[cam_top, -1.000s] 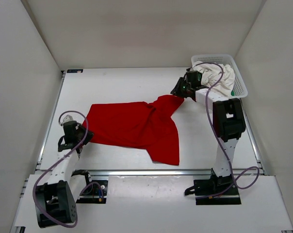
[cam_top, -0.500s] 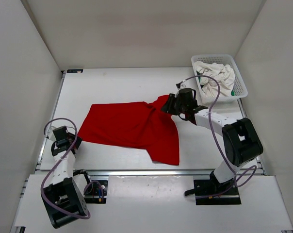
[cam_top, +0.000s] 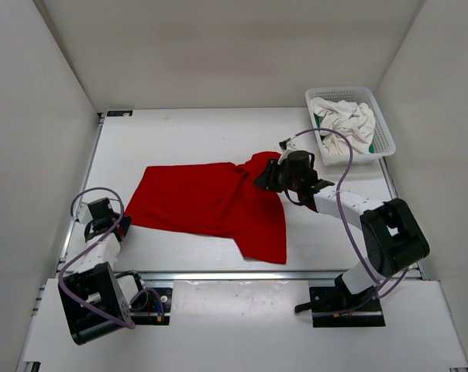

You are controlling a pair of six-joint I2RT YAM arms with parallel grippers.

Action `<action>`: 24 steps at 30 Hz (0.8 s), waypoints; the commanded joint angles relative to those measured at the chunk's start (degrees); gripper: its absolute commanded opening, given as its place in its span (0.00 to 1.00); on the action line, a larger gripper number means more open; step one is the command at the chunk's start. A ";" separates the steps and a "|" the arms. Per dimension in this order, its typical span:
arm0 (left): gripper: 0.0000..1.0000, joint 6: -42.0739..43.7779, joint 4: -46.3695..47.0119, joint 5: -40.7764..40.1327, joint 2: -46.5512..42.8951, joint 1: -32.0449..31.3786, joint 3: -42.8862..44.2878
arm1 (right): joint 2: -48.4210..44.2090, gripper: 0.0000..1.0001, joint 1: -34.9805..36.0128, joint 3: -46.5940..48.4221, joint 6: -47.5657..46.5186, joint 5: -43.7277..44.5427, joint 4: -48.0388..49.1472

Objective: Fold and stack the t-shirts
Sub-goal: Flatten out the tshirt

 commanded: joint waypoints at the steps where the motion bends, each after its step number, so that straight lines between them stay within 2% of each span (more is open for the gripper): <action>1: 0.37 -2.33 1.90 -0.48 1.65 0.65 -1.25 | -2.68 0.28 -0.14 -1.12 -0.98 -0.76 4.45; 8: 0.39 -2.69 5.14 -1.28 1.74 1.26 -1.69 | -2.60 0.28 -0.40 -1.39 -0.63 -1.28 4.54; 15: 0.30 -1.10 9.80 -0.84 2.97 2.14 -2.31 | -4.18 0.28 -1.46 -3.84 -0.45 -1.45 4.18; 18: 0.30 -1.10 11.74 -0.48 3.76 1.62 -2.13 | -5.93 0.29 -1.81 -5.69 -0.54 -1.11 4.27; 21: 0.36 -1.89 13.84 1.18 5.34 1.09 -2.74 | -7.43 0.29 -1.81 -6.05 -1.06 -0.40 2.96; 24: 0.36 -1.46 15.08 2.50 5.78 1.53 -2.66 | -8.31 0.30 -2.07 -7.36 -0.72 0.12 2.34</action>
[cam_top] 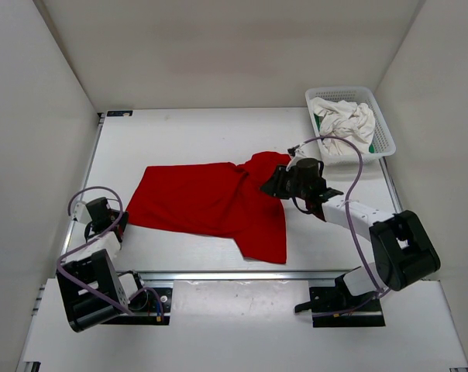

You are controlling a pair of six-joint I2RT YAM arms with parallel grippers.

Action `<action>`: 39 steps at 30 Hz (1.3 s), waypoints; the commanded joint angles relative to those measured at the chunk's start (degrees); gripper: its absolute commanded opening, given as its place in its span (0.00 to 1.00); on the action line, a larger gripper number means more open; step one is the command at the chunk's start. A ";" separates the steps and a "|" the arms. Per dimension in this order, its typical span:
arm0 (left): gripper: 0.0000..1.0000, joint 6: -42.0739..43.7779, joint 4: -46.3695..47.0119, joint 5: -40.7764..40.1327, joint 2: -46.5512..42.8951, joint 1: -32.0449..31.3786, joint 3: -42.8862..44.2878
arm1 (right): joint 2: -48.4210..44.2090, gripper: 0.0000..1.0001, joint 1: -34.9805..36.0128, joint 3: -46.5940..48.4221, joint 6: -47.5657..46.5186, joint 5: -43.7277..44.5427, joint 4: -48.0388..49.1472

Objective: Fold and stack the t-shirts
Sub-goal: Flatten out the tshirt

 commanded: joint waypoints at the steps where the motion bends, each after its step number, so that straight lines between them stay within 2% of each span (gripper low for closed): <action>1: 0.36 0.36 2.25 2.09 0.45 0.30 -0.89 | -2.26 0.31 -0.54 -1.25 -0.76 2.30 1.12; 3: 0.36 1.06 2.52 2.44 0.53 0.31 -0.63 | -2.25 0.31 -1.15 -1.51 -1.11 2.22 0.24; 5: 0.27 1.41 3.13 2.80 0.45 0.13 -0.45 | -0.94 0.32 -2.47 -1.69 -0.76 1.53 0.24; 9: 0.01 2.29 1.47 2.71 1.59 -0.49 1.47 | 0.30 0.33 -3.79 -2.39 -0.59 2.13 0.14; 10: 0.00 2.64 0.51 2.71 1.68 -0.92 2.18 | 1.34 0.33 -4.14 -2.48 -0.67 2.84 -0.46; 15: 0.00 4.04 -1.26 1.75 -1.13 -5.40 3.68 | 0.21 0.35 -5.55 -4.15 -0.94 5.39 -3.10; 19: 0.00 6.68 -3.54 2.62 -2.80 -11.46 5.61 | -5.94 0.35 -3.97 -7.49 -2.69 9.95 -11.00; 26: 0.00 7.91 -3.80 4.82 -8.86 -17.70 1.93 | -24.29 0.38 2.17 -10.83 -1.38 16.29 -34.45; 31: 0.00 8.61 -4.07 4.82 -14.13 -20.61 -0.27 | -28.18 0.39 6.48 -9.95 1.43 16.29 -47.47; 36: 0.00 8.88 -4.69 4.29 -14.93 -25.53 -0.36 | -27.04 0.39 10.26 -11.44 5.38 14.89 -49.95; 39: 0.00 8.18 -2.76 4.81 -14.50 -26.93 -0.97 | -25.82 0.40 10.80 -13.02 6.88 12.35 -47.32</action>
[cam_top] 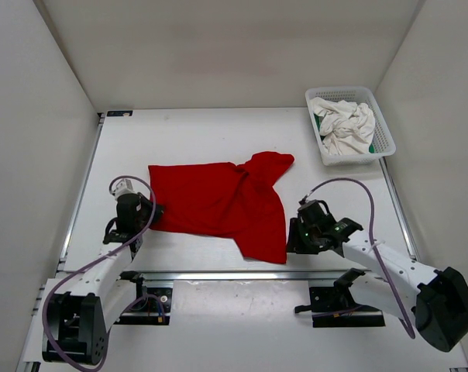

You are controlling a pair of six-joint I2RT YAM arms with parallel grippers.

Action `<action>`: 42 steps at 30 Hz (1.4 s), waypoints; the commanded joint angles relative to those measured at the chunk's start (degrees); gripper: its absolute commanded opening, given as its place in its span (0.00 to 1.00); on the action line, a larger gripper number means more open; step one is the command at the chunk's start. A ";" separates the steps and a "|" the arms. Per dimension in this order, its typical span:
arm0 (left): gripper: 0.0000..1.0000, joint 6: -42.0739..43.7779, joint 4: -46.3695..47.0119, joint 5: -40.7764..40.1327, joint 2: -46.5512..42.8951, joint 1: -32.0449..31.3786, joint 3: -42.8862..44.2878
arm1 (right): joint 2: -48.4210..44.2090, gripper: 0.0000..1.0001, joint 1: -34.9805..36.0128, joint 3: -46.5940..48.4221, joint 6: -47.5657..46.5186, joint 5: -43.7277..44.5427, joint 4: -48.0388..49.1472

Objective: Fold and stack the t-shirts
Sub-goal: Flatten out the tshirt

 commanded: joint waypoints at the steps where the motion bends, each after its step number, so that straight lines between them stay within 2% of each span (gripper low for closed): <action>1: 0.00 0.01 1.55 0.43 -0.33 -1.59 -1.24 | 1.51 0.39 0.87 -1.66 4.15 -2.39 0.46; 6: 0.00 0.00 2.26 1.48 0.20 -2.64 -1.33 | 3.45 0.39 4.47 -2.10 6.88 -4.41 1.43; 15: 0.00 0.18 3.40 2.36 0.37 -2.12 -1.42 | 3.63 0.38 1.84 -7.46 8.38 -9.95 7.68; 21: 0.00 0.00 3.40 2.53 -0.06 -1.67 -1.33 | 3.27 0.32 1.23 -9.13 10.22 -10.40 9.18; 25: 0.00 -0.44 4.01 3.06 -0.06 -1.15 -1.77 | 0.91 0.20 -1.05 -9.14 9.87 -9.08 8.99; 27: 0.00 -0.61 3.75 2.71 -0.07 -1.24 -1.33 | -0.06 0.10 -1.93 -8.78 9.53 -9.34 9.52; 30: 0.00 -0.61 3.92 2.45 -0.06 -1.41 -0.89 | -0.85 0.05 -2.90 -7.73 8.82 -8.20 9.70; 31: 0.00 -0.52 3.93 2.62 -0.59 -1.50 -0.54 | -1.12 0.00 -3.51 -7.38 8.12 -8.11 10.13; 37: 0.00 0.35 2.70 2.54 0.90 -2.99 2.53 | -5.16 0.00 -7.47 -1.15 2.68 -7.15 9.35; 40: 0.00 1.05 1.21 5.07 2.47 -4.57 7.88 | -6.05 0.00 -9.58 6.47 -1.63 -3.56 5.67; 42: 0.00 2.02 -4.21 10.76 5.89 -4.67 17.16 | -6.83 0.00 -10.20 16.22 -5.75 1.18 1.72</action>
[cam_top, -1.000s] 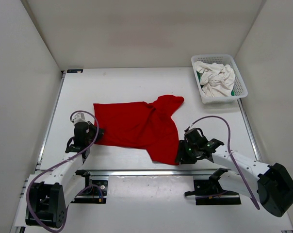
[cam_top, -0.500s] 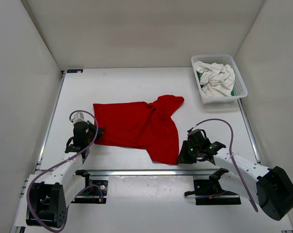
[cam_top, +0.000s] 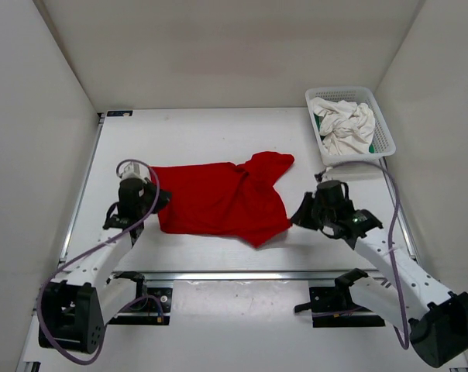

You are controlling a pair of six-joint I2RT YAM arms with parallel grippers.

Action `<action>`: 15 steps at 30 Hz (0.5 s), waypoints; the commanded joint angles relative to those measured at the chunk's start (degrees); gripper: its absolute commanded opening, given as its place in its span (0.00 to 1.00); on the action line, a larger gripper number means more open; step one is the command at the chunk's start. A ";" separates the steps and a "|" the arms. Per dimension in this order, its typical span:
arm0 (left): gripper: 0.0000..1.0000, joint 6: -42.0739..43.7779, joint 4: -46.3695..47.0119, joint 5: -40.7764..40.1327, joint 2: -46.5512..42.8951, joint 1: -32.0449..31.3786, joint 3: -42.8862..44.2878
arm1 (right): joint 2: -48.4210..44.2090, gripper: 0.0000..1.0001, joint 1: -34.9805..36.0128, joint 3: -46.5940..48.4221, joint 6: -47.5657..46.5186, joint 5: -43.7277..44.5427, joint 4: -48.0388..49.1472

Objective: Fold and stack the t-shirts
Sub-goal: Flatten out the tshirt

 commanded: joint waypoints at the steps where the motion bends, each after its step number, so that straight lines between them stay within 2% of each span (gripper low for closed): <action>1: 0.00 2.79 -6.31 8.14 3.04 -0.60 14.23 | -1.87 0.00 -1.26 14.48 -7.69 7.73 -2.93; 3: 0.00 4.81 -12.01 10.61 4.19 -0.42 27.99 | -0.74 0.00 -0.48 23.88 -11.37 11.68 -6.69; 4: 0.00 5.95 -14.05 11.75 4.63 0.01 31.62 | -0.29 0.00 0.23 30.61 -11.91 14.74 -7.15; 6: 0.00 5.70 -18.36 15.08 5.42 3.86 43.91 | 2.51 0.00 4.78 44.33 -14.63 23.08 -10.74; 7: 0.00 3.17 -18.29 20.67 6.29 6.06 46.40 | 3.57 0.00 6.28 47.79 -14.73 25.47 -11.72; 8: 0.00 1.49 -17.25 28.12 6.65 12.43 49.73 | 6.01 0.00 9.34 54.87 -16.04 30.46 -13.99; 9: 0.00 -3.13 -13.76 31.15 6.65 17.72 51.77 | 9.26 0.00 11.64 59.20 -17.27 32.51 -16.97; 10: 0.00 -6.49 -12.68 35.19 7.18 19.60 52.57 | 11.03 0.00 12.53 67.25 -17.71 35.66 -18.04; 12: 0.00 -6.70 -15.19 35.85 8.05 24.35 59.31 | 17.69 0.00 12.63 82.11 -21.04 34.56 -21.21; 15: 0.00 -6.08 -18.38 34.18 8.59 24.37 65.58 | 23.68 0.00 13.76 95.16 -25.52 35.06 -20.44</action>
